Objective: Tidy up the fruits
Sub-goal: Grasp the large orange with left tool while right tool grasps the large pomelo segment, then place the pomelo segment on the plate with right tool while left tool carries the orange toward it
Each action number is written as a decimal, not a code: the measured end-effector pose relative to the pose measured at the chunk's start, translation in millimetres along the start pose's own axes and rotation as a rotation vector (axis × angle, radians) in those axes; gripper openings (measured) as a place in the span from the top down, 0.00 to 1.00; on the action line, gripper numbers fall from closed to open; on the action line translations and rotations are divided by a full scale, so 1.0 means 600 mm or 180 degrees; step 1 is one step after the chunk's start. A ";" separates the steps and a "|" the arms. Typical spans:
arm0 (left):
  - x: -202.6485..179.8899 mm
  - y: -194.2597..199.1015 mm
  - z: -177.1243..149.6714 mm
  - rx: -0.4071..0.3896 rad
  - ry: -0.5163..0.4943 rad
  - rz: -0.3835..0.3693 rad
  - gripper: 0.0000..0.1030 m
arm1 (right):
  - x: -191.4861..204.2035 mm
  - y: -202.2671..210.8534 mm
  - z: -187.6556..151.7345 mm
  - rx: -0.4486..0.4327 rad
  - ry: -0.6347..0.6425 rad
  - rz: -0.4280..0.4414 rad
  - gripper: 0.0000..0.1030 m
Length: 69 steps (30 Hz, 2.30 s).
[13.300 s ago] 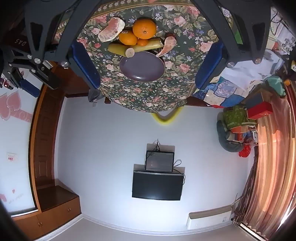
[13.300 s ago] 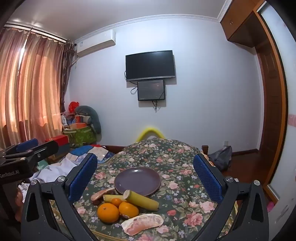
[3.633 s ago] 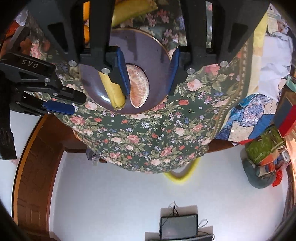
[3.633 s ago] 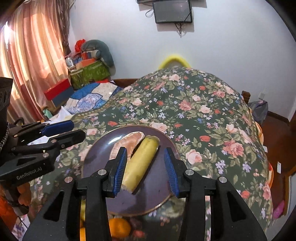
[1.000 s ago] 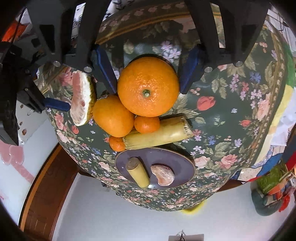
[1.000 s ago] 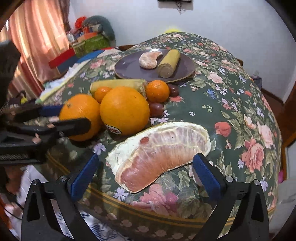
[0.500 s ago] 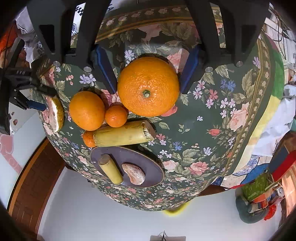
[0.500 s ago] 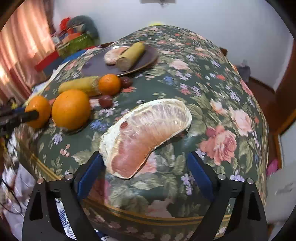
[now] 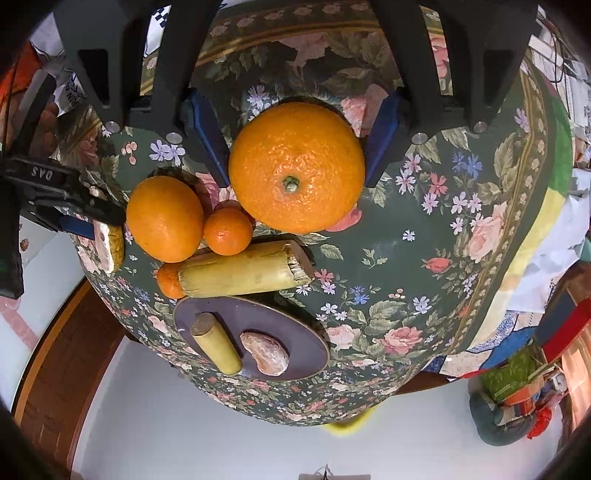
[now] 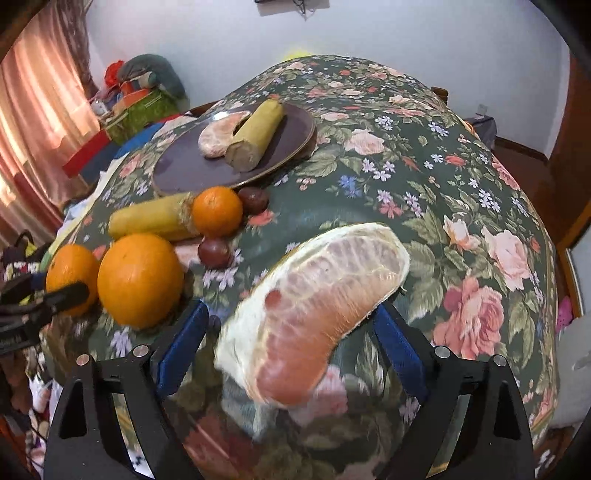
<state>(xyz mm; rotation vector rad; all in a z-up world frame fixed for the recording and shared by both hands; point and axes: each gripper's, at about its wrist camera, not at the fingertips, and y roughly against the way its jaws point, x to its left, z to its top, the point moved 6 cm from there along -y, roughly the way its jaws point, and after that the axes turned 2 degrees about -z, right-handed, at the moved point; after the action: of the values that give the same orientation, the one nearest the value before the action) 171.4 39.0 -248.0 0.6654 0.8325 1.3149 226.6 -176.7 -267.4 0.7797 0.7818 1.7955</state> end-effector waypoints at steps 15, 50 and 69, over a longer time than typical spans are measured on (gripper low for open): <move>0.002 -0.010 0.005 0.0033 0.0090 -0.0032 0.33 | -0.019 0.004 0.021 -0.0106 0.0012 0.0053 0.49; 0.006 0.016 0.220 -0.0682 0.0015 0.0001 0.33 | 0.049 0.036 0.212 -0.0875 0.0400 0.0219 0.49; 0.032 -0.084 0.277 -0.0486 -0.0040 -0.0001 0.33 | 0.091 -0.085 0.276 -0.0633 0.0569 0.0304 0.49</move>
<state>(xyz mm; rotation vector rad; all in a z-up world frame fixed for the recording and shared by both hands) 338.2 57.1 -199.8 0.5523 0.7141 1.3577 368.4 -83.6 -202.1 0.5391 0.6768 2.0141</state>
